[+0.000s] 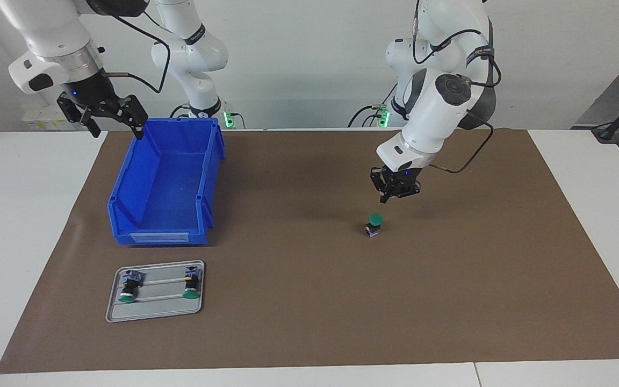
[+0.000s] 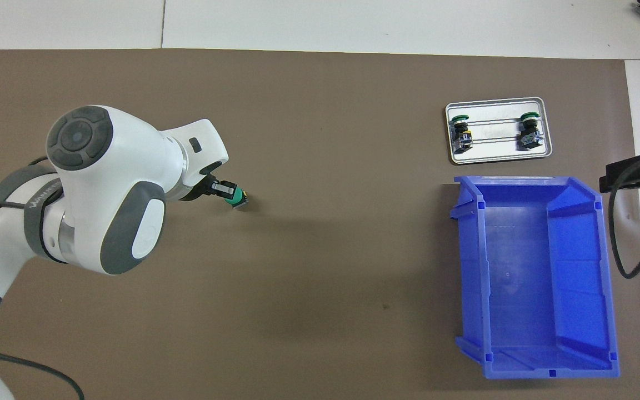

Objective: Place and press button with both arms

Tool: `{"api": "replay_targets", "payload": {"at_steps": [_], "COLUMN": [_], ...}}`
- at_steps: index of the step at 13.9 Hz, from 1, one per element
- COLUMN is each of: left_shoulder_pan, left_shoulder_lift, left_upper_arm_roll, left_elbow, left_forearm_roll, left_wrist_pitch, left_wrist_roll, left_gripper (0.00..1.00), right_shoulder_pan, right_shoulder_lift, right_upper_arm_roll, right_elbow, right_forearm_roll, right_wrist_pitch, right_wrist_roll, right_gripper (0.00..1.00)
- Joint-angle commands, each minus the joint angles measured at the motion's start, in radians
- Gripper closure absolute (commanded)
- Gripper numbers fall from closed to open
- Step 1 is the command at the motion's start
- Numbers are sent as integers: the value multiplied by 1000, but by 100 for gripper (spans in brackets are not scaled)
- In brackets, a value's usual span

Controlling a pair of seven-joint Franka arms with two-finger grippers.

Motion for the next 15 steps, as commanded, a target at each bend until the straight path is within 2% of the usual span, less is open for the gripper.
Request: {"api": "replay_targets", "payload": {"at_steps": [1, 4, 11, 15], "left_shoulder_pan": [-29, -20, -26, -30], "left_shoulder_lift": [32, 61, 105, 118], "left_upper_arm_roll": [12, 12, 12, 14], "left_elbow": [-69, -66, -80, -144], "left_forearm_roll": [45, 45, 43, 45], "left_wrist_pitch": [131, 206, 272, 330], "left_wrist_roll": [-56, -58, -61, -61], "left_gripper": [100, 100, 100, 100], "right_shoulder_pan": [-12, -12, -12, -12], "right_shoulder_lift": [-8, -8, -8, -8], "right_upper_arm_roll": [3, 3, 3, 3], "right_elbow": [-10, -10, -12, -12], "right_forearm_roll": [3, 3, 3, 3], "right_wrist_pitch": [-4, -4, -4, -2], "right_wrist_roll": [-20, -20, -20, -20], "right_gripper": [0, 0, 0, 0]}}
